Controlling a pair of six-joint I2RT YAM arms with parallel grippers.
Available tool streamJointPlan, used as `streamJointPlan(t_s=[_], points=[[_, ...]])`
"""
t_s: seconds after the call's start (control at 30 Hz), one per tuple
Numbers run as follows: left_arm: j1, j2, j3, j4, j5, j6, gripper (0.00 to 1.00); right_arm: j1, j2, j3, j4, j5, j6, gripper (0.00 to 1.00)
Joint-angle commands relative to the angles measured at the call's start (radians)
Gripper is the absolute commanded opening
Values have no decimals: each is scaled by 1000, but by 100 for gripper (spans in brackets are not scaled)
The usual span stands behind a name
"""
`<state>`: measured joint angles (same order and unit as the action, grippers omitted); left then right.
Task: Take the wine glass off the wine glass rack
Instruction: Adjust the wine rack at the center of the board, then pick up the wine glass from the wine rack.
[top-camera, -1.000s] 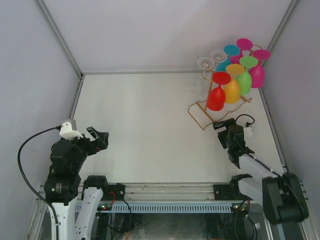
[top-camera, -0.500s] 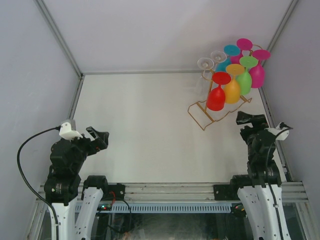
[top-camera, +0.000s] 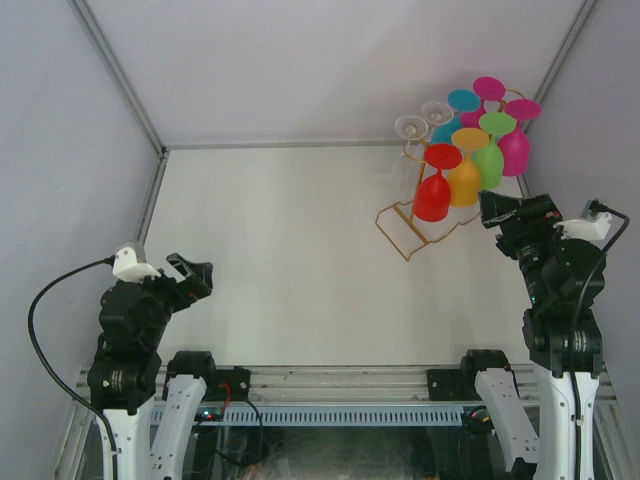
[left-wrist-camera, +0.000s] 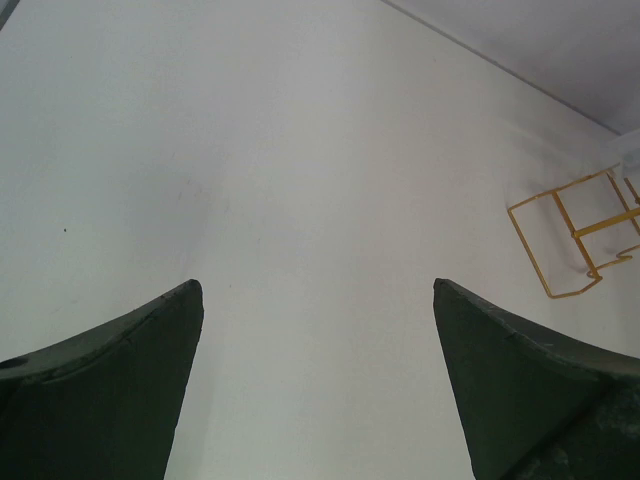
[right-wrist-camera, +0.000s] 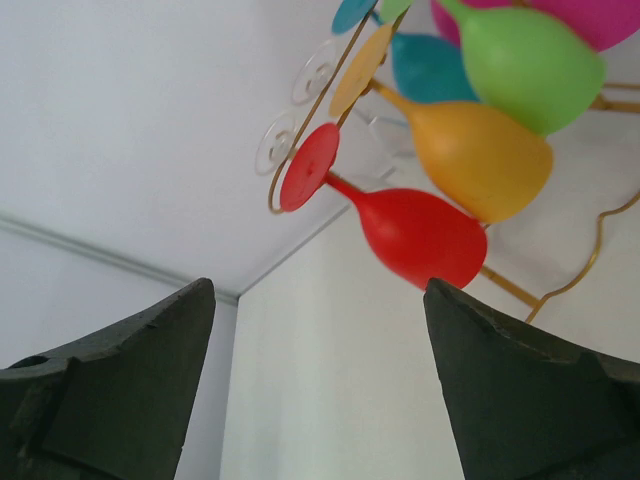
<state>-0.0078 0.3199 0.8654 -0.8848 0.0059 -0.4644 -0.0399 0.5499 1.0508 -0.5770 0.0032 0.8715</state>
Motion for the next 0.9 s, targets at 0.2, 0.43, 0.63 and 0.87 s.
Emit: streamJointPlan(t_s=[0.2,0.43,0.63,0.87], points=[[8,-4,36,23,-21,-17,100,-33,156,41,107,-265,84,72],[8,2,29,40,45,-7,100,-49,241,40,180,-252,133,62],[8,20,34,35,92,6,100,-113,329,37,264,-354,205,54],[8,20,38,36,90,9,100,-125,428,68,325,-460,223,44]])
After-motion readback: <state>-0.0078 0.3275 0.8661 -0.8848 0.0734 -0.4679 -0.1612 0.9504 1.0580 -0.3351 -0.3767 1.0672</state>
